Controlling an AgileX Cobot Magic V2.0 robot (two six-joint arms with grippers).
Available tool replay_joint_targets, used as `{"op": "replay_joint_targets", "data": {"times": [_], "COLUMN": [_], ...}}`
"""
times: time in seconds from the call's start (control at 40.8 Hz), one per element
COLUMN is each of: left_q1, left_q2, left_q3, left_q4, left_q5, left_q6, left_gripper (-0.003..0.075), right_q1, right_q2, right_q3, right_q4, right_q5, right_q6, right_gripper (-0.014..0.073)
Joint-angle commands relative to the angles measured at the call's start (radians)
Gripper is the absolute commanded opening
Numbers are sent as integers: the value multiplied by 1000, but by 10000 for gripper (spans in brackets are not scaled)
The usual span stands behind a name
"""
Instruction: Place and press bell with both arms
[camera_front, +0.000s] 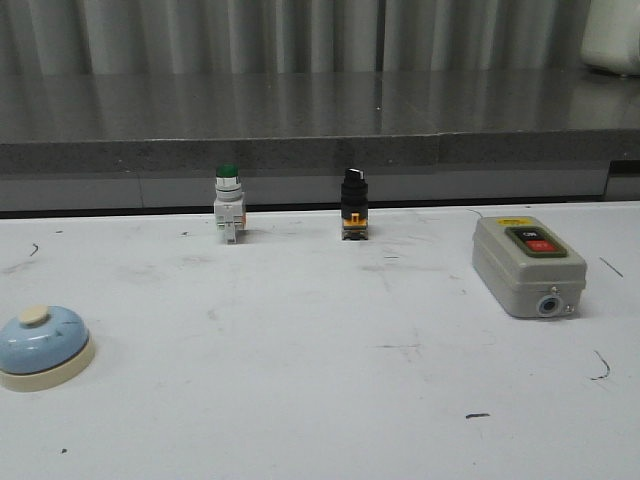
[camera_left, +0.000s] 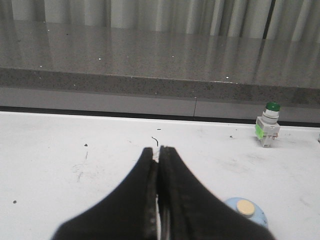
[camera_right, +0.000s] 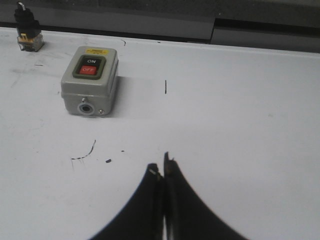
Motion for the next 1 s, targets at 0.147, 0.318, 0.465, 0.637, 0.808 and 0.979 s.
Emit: {"op": "replay_joint_targets", "data": {"times": [0.147,0.318,0.465,0.637,0.808,0.979], "left_q1": [4,4,4,4,4,4], "left_q2": [-14,-14,-14,-14,-14,-14], "left_q3": [23,23,23,23,23,23], "left_q4": [-3,-3,-3,-3,-3,-3], "left_q5": [-83,-83,-83,-83,-83,-83], "left_q6": [-9,-9,-9,-9,-9,-9], "left_gripper": [-20,-20,-20,-20,-20,-20], "right_q1": [-6,-6,-6,-6,-6,-6], "right_q2": [-17,-17,-17,-17,-17,-17], "right_q3": [-6,-6,-6,-6,-6,-6], "right_q4": [-11,-17,-57,-57,-57,-57], "right_q5": [-47,-50,-50,-51,-50,-65], "right_q6": [-7,-8,-8,-8,-8,-8], "right_gripper": [-62,-62,-62,-62,-62,-62]}}
